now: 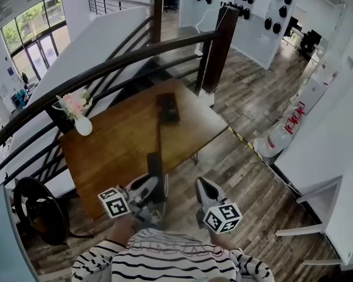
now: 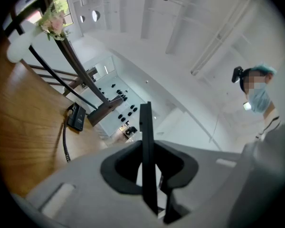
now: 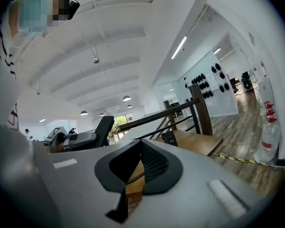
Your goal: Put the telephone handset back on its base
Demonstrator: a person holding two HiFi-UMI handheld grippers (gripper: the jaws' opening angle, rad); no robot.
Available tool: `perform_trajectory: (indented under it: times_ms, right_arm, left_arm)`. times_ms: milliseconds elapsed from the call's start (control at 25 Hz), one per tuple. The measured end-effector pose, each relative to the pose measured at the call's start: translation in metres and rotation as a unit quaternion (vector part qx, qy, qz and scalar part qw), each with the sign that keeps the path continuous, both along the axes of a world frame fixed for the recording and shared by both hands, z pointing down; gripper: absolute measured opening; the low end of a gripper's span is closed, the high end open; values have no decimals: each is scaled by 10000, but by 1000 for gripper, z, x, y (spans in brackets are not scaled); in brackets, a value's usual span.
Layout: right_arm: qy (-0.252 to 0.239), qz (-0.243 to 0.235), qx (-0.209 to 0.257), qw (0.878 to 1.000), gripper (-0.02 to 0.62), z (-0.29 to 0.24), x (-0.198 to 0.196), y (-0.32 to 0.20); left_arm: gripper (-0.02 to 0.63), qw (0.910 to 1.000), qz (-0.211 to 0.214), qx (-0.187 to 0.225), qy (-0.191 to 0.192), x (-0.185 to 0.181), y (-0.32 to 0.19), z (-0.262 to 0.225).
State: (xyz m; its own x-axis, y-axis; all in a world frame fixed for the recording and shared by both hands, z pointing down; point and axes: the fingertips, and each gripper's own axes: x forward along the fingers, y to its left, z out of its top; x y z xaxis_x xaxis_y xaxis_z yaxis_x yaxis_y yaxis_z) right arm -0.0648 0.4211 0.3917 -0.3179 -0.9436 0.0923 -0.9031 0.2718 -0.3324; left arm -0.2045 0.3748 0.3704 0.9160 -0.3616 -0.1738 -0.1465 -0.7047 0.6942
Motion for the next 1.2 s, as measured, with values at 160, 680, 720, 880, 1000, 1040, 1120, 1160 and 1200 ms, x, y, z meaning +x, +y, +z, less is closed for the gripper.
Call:
perform_trajectory:
  times_ms: [160,680,720,880,1000,1040,1120,1160,1200]
  right_arm:
    - [-28,107,-26,9999,0,-2,-11,-42]
    - [-30,651,-73,9978,0,-3,-31,-160]
    - [-35,675,-95,9977,0,-2,-31,-166]
    - [-59,727,-165,9972,0,6,-22,-188]
    - [-101,705,-195,9973,0,12,-5,-201]
    - [-112,676,-208,9974,0,14,1,-205]
    - [-137,597,-242,9978,0,18,14,-213]
    - [-155,544,-261,9981,0,19,20,-218]
    - [-171,480,-277,9983,0,20,27,-223]
  left_arm:
    - [71,9999,140,-43,0,-7,-44,-1]
    - [71,9968,776,-167,54,-19,-175,0]
    - [71,9967,788,-185,52,-19,-183,1]
    - [71,9964,797,-283,46,-10,-208,10]
    - [71,9965,763,-339,2,5,-220,18]
    - [71,9967,733,-355,-8,11,-223,19]
    - [71,9971,663,-374,-22,23,-229,21]
    - [71,9974,611,-383,-26,29,-233,21]
    - [71,9977,546,-396,-25,35,-236,22]
